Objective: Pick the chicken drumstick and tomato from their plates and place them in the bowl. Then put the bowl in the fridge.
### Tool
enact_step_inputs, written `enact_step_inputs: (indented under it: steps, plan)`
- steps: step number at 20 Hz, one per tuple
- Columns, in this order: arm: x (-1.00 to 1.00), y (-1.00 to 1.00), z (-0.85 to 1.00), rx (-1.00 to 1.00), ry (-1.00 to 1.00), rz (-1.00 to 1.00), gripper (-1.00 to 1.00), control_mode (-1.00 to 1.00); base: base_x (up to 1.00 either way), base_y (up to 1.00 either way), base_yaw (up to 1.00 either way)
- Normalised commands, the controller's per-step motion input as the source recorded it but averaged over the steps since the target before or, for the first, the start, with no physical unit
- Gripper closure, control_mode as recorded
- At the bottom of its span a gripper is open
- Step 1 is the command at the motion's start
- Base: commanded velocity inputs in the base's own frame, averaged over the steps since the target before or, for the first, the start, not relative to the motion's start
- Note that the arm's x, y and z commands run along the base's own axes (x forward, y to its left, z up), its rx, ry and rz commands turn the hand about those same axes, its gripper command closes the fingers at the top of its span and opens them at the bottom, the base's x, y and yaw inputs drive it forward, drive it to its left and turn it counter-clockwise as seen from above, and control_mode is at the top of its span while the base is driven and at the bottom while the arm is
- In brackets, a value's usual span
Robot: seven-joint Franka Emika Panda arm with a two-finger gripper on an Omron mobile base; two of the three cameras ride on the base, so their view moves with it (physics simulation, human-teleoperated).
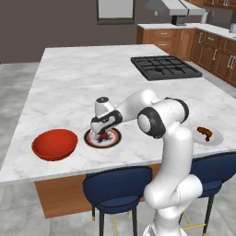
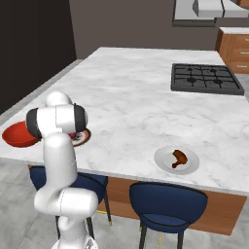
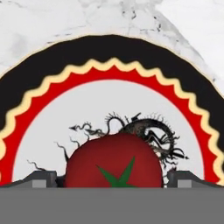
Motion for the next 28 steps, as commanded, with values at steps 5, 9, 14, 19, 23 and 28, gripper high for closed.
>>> enact_step_inputs:
  steps: [5,9,14,19,23,28]
  plan:
    - [0.05,0.00,-0.14,0.00,0.00,0.00,-1.00,-1.00,0.00,0.00,0.00]
    - [0.00,0.00,-0.11,0.00,0.01,0.00,1.00,-1.00,0.00,0.00,0.00]
    - [0.00,0.02,0.00,0.01,0.00,0.00,1.00,-1.00,0.00,0.00,0.00]
    - [-0.13,0.11,0.31,0.14,0.00,0.00,1.00,-1.00,0.00,0.00,0.00]
    - [-0.35,0.21,0.49,0.11,0.00,0.00,1.00,-1.00,0.00,0.00,0.00]
    - [-0.39,0.25,0.49,0.08,0.00,0.00,1.00,-1.00,0.00,0.00,0.00]
